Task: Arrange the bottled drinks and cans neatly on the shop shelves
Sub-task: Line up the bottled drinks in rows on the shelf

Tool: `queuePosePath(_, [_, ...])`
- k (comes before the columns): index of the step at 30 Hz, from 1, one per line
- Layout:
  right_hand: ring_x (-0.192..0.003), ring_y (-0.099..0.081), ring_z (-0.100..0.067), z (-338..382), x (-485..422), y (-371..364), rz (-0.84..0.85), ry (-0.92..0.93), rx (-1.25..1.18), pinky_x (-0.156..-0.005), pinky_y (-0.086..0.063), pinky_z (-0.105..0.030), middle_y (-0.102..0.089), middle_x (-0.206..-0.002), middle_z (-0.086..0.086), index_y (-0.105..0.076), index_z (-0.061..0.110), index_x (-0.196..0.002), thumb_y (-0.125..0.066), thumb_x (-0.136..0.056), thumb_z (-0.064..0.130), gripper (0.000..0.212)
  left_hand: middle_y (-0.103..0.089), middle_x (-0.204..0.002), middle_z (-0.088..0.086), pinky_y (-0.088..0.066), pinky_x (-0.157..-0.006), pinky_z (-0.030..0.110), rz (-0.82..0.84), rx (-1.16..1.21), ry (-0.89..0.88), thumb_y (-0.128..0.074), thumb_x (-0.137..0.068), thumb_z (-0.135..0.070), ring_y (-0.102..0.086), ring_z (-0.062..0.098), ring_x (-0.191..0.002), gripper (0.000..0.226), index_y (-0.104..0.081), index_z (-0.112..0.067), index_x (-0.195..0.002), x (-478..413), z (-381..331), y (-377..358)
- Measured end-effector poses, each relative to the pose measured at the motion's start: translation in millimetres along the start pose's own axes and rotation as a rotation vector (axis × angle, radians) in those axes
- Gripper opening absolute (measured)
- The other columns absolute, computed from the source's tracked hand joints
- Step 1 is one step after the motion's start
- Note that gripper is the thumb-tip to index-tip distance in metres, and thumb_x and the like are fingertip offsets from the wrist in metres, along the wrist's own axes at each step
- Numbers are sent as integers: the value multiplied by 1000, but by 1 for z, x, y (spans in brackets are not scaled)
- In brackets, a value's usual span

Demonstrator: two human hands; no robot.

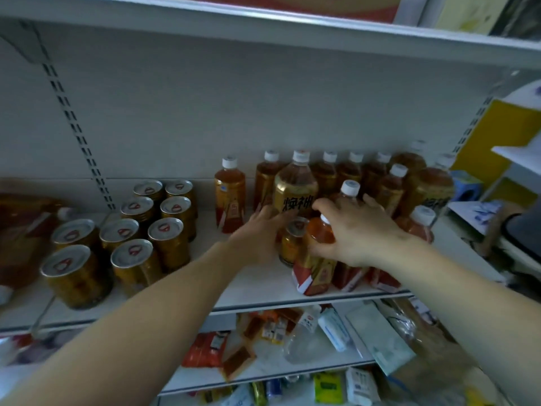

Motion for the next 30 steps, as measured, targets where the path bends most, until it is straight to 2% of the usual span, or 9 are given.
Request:
queuePosePath(2, [-122,-44,-32,-1,0,-2,-26,18,-19,-113,-18,-51,-50,-125,-6,-26,30,-136,-49,-79,70,73,-23,-145,10,-32,-107,36,25,13,11,-62,-86,-38,-34,36,-129,78,-15,-39,-148,-10,1,-22])
queuePosePath(4, [-121,-44,-32,-1,0,-1,-51,34,-32,-113,-18,-51,-49,-125,-6,-26,30,-136,-52,-79,68,74,-33,-143,13,-37,-99,28,46,346,31,-64,-88,-29,-45,28,-119,61,-38,-27,-143,-11,-2,-36])
queuePosePath(6, [-123,-43,-31,-2,0,-2,-48,44,-41,-114,-15,-51,-48,-127,-5,-24,30,-138,-56,-76,68,79,-48,-132,14,-50,-84,29,-35,621,68,-61,-90,-14,-58,17,-100,36,-56,-25,-124,-10,-3,-37])
queuePosePath(9, [-126,-41,-28,-3,0,-2,-65,60,-46,-117,-7,-49,-47,-128,-3,-21,32,-139,-59,-75,69,83,-52,-122,4,-53,-70,16,-180,622,58,-62,-84,-1,-60,12,-94,50,-52,-28,-125,-4,3,-36])
queuePosePath(12, [-133,-34,-26,-1,5,2,-79,76,-86,-118,-6,-41,-46,-129,-1,-23,32,-139,-59,-79,65,77,-49,-118,-3,-48,-85,21,-293,587,159,-72,-77,-12,-54,13,-102,57,-50,-24,-128,20,28,-24])
queuePosePath(14, [-135,-30,-27,8,7,5,-68,106,-127,-110,-23,-39,-44,-132,3,-25,35,-139,-61,-80,62,74,-46,-118,-2,-46,-87,23,-341,568,235,-75,-76,-12,-54,14,-103,59,-50,-22,-128,45,52,-16])
queuePosePath(18, [-118,-49,-24,46,-15,8,-39,189,-261,-84,-39,-32,-35,-144,3,-26,36,-140,-68,-82,48,72,-40,-116,-5,-44,-87,24,-379,524,315,-77,-74,-13,-54,16,-102,62,-49,-23,-129,96,96,-3])
queuePosePath(24, [-119,-48,-23,107,-84,21,-100,281,-487,-82,-35,-24,-40,-139,-6,-30,30,-142,-76,-80,29,78,-39,-118,-9,-45,-92,30,-393,451,379,-75,-74,-21,-50,18,-112,65,-46,-28,-131,139,114,1])
queuePosePath(30, [-129,-41,-31,128,-113,14,-79,278,-506,-98,-35,-31,-33,-146,-12,-19,29,-148,-76,-79,28,90,-41,-132,-3,-43,-94,30,-397,501,386,-77,-75,-24,-49,19,-117,70,-39,-24,-133,136,107,-3])
Point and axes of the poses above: each hand's wrist, its own x-axis away from the middle knuckle, its own y-axis out of the back of the hand, z = x × y, the point moved 10 cm from there along -x, towards the middle knuckle
